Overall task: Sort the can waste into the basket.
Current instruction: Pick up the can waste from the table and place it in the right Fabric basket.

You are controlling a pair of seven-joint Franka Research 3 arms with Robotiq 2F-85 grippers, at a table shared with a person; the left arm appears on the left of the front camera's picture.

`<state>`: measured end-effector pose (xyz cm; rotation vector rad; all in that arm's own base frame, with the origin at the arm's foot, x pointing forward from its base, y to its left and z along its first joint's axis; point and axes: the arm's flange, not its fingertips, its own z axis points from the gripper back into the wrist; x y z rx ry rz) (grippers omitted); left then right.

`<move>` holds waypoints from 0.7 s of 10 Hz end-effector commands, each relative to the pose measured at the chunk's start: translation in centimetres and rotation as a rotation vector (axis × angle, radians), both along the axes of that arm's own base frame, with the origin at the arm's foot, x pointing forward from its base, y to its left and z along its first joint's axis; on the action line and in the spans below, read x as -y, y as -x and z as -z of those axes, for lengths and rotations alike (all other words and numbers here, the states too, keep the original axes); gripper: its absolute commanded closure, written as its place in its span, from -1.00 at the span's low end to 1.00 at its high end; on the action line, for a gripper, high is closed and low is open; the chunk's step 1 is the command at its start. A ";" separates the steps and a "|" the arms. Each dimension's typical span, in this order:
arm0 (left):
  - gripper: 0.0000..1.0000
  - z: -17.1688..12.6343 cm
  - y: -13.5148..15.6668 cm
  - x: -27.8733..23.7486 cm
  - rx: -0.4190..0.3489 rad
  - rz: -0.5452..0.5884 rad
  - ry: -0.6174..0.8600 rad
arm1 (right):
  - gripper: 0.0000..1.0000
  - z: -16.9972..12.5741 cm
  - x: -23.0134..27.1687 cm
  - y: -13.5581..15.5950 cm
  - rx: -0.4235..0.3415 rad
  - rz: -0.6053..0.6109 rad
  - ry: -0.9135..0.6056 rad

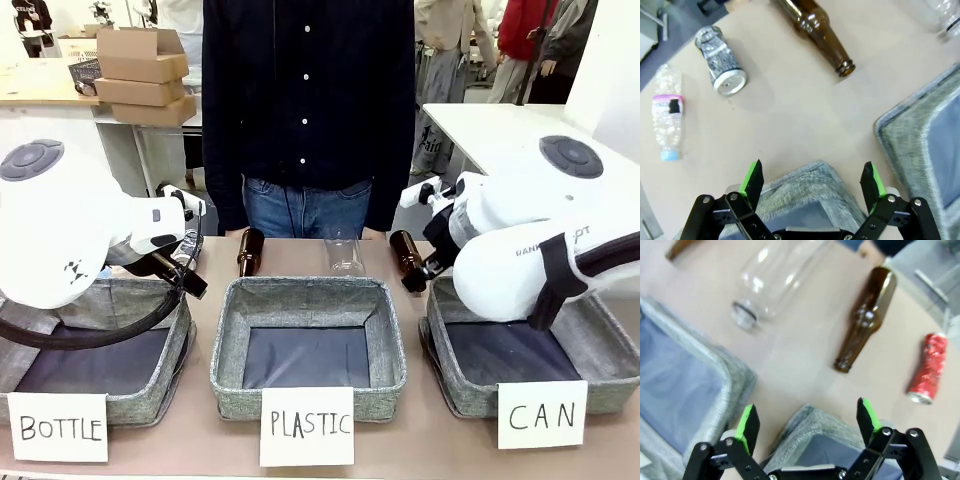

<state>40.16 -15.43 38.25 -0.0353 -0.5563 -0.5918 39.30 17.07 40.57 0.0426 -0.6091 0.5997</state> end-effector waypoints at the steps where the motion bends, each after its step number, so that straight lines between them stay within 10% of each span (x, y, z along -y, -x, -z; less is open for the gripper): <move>1: -1.00 -8.8 4.6 0.9 0.010 -0.069 0.034 | -1.00 -8.5 -0.4 3.7 0.051 0.072 -0.108; 5: -1.00 -11.1 14.9 -0.7 0.061 0.028 0.015 | -1.00 -9.1 1.9 11.1 -0.058 -0.010 -0.012; 7: -1.00 -14.9 9.2 1.5 0.071 -0.004 0.048 | -1.00 -11.9 0.6 7.8 -0.018 0.051 -0.049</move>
